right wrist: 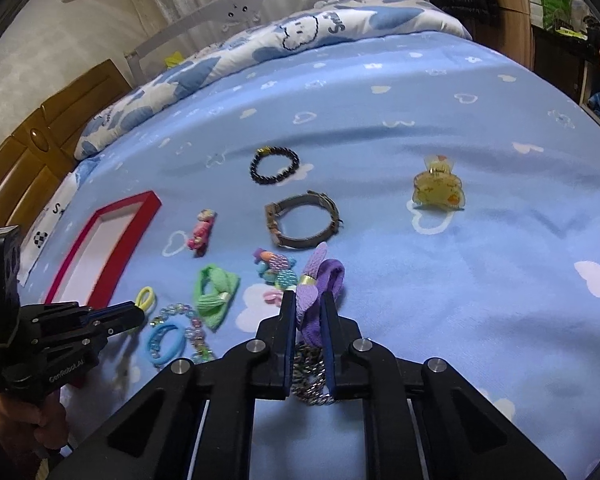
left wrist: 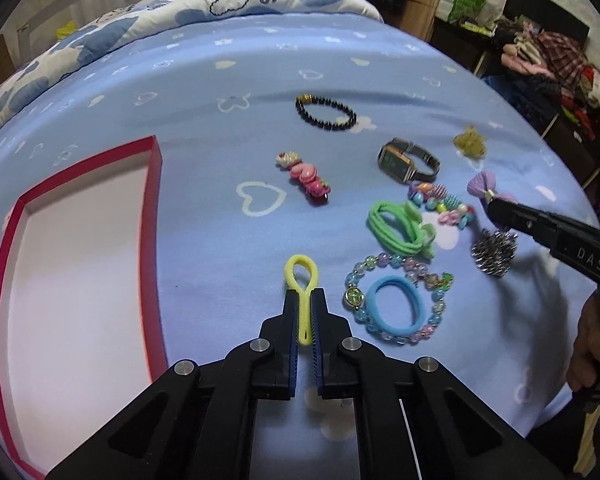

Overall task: Organize jewelry
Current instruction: 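Carry both items into the red-rimmed tray and open both tools to release them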

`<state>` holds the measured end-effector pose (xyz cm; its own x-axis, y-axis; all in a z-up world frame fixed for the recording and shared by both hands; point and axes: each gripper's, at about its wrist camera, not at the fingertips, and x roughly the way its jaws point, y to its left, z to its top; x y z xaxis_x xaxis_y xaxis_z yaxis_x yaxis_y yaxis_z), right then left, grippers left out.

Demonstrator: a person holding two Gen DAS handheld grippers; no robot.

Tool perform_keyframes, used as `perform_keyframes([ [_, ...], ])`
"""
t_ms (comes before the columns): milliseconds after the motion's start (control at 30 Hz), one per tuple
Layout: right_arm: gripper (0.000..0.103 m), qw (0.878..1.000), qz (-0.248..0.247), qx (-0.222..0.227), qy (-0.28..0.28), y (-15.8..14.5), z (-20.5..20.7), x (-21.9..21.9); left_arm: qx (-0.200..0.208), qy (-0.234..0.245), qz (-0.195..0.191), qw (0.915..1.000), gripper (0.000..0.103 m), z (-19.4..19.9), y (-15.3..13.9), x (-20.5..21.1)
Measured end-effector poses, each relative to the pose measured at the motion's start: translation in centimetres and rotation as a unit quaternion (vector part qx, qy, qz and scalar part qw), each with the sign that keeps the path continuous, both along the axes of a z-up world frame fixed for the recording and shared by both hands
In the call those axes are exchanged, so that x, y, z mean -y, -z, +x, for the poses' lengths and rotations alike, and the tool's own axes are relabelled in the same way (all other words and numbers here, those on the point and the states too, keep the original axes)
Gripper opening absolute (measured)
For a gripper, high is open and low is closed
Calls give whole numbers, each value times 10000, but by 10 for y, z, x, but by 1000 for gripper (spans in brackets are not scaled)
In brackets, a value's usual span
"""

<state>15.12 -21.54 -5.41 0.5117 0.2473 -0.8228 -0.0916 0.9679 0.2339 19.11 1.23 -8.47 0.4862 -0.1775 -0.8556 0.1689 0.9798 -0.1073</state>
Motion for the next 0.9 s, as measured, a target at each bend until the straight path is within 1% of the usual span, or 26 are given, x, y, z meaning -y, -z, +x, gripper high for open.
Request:
perform_keyframes([
  [167,11,9998,139,143,-99,-14,-5,-10,161,-207,-296,9992,4,-15,-18,-19],
  [333,11,9988,270,239,-343,-25,-5,-33,294,-523,-466,9971,4,-33,-34,-45],
  [533,11,9960,382,326,-736,-34,3,-72,407,-907,-590,9933,4,-48,-49,-80],
  [700,11,9931,462,366,-1016,-39,11,-103,502,-1167,-611,9900,4,-56,-58,-103],
  [900,11,9885,604,364,-1339,-42,23,-142,540,-1450,-588,9862,4,-56,-59,-125],
])
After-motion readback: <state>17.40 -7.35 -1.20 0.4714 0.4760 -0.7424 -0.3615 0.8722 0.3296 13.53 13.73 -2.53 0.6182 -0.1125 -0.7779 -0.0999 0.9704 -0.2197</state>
